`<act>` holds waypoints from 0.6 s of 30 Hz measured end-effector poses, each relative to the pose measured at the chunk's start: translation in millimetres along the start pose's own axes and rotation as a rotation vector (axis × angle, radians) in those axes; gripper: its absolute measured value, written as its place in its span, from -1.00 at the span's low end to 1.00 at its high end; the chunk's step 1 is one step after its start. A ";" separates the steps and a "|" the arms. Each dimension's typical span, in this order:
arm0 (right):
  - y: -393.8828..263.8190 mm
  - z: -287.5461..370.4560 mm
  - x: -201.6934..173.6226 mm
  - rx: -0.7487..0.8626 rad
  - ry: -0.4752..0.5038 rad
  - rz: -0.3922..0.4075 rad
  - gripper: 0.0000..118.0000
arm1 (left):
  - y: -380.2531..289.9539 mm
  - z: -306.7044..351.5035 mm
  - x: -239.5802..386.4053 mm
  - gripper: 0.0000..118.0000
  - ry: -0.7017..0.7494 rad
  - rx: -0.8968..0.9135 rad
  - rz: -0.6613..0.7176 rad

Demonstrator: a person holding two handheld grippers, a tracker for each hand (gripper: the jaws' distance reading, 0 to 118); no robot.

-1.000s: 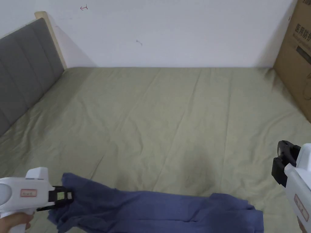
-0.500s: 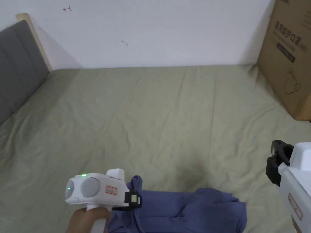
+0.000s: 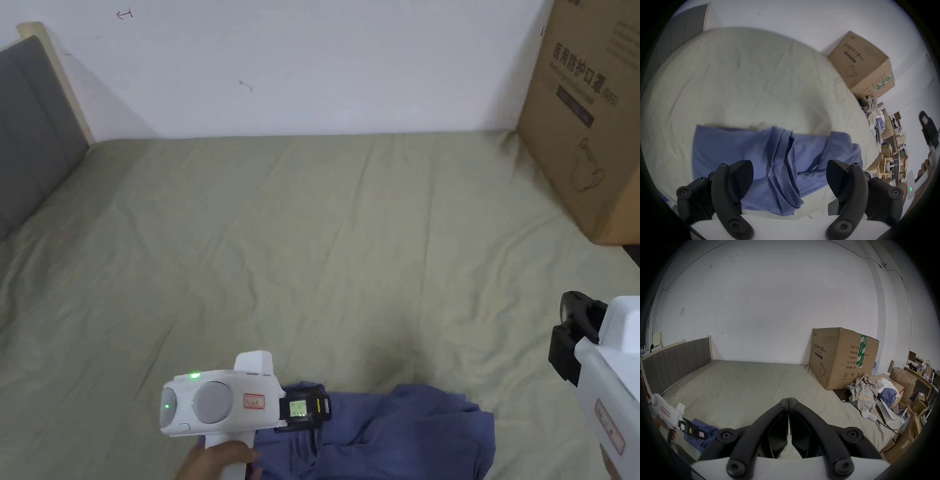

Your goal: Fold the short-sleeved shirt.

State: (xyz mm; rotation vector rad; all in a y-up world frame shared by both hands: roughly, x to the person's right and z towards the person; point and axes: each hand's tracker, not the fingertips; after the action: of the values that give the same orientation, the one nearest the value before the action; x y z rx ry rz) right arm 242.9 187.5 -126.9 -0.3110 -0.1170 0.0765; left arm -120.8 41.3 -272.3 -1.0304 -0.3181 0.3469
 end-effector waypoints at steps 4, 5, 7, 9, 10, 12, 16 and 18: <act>2.3 0.1 -1.7 0.008 0.006 -0.005 -1.00 | 4.2 53.7 -0.4 0.65 0.051 0.172 0.008; 2.9 0.2 -2.7 0.010 0.009 -0.006 -1.00 | 5.3 62.8 -3.8 0.65 0.083 0.198 0.006; 3.9 0.4 -4.6 0.012 0.020 -0.004 -1.00 | 6.6 74.9 -13.0 0.63 0.148 0.249 0.007; 5.0 1.5 -6.6 0.014 0.025 0.000 -1.00 | 3.5 83.9 -20.9 0.35 0.209 0.298 0.019; 5.3 1.2 -7.2 0.014 0.028 0.001 -1.00 | 1.3 85.9 -27.5 0.09 0.237 0.324 0.004; 5.8 1.7 -8.0 0.015 0.031 0.000 -1.00 | -4.9 86.7 -34.0 -0.76 0.258 0.352 -0.029; 5.3 1.6 -7.9 0.014 0.032 -0.003 -1.00 | -17.5 74.7 -40.7 -0.96 0.242 0.329 -0.016; 4.4 1.3 -7.2 0.010 0.031 -0.006 -1.00 | -26.8 59.3 -44.2 -0.96 0.282 0.304 -0.077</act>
State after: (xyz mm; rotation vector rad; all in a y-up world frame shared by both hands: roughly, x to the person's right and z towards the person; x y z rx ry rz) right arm 235.3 191.4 -127.9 -0.3018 -0.0871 0.0666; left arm -181.7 55.9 -224.7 -0.7531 -0.0471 0.1703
